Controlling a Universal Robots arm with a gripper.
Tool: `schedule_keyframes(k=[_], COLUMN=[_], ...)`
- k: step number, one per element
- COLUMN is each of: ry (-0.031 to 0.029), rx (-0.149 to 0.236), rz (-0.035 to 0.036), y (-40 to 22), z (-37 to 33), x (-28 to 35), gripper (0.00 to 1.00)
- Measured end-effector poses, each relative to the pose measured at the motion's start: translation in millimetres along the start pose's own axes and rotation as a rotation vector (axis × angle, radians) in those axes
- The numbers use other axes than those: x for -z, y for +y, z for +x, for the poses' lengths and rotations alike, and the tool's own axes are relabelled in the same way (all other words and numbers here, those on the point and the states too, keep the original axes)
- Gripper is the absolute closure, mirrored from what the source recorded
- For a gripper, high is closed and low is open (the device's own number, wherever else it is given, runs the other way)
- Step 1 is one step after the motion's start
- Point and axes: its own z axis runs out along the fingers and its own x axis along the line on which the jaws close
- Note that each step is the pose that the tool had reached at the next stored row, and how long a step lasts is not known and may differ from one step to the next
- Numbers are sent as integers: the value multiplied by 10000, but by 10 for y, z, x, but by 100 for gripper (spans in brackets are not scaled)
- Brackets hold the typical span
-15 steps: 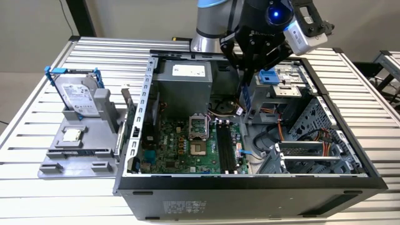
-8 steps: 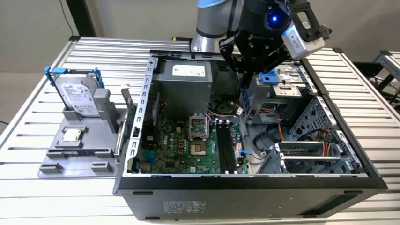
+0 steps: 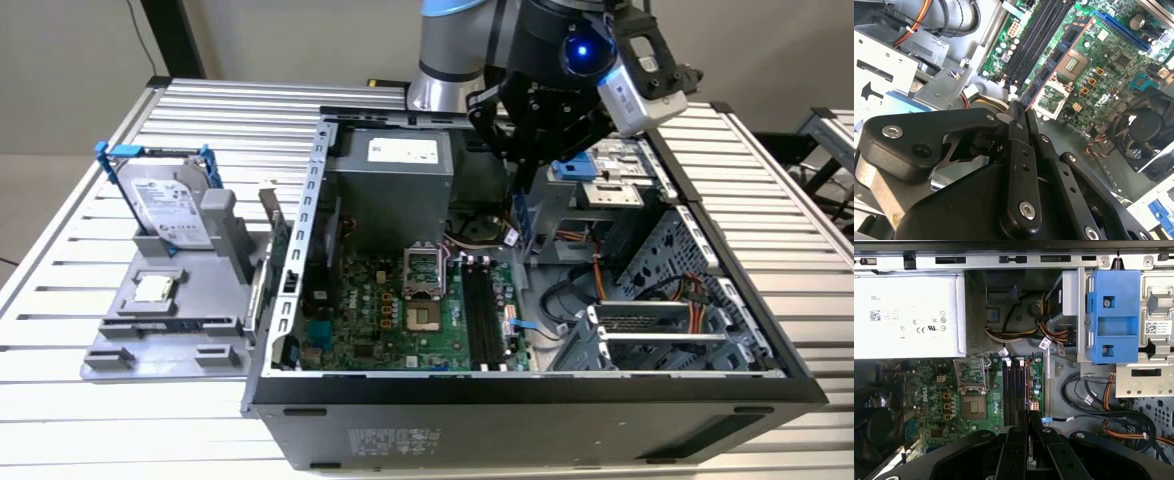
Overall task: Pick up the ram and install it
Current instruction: 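Insert the ram into the slot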
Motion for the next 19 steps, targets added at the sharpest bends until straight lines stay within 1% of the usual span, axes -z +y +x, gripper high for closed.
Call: schedule_keyframes(k=[19], ry=[0], rx=[0], rz=[-1], y=[0], z=[0], x=[-74], gripper=[100])
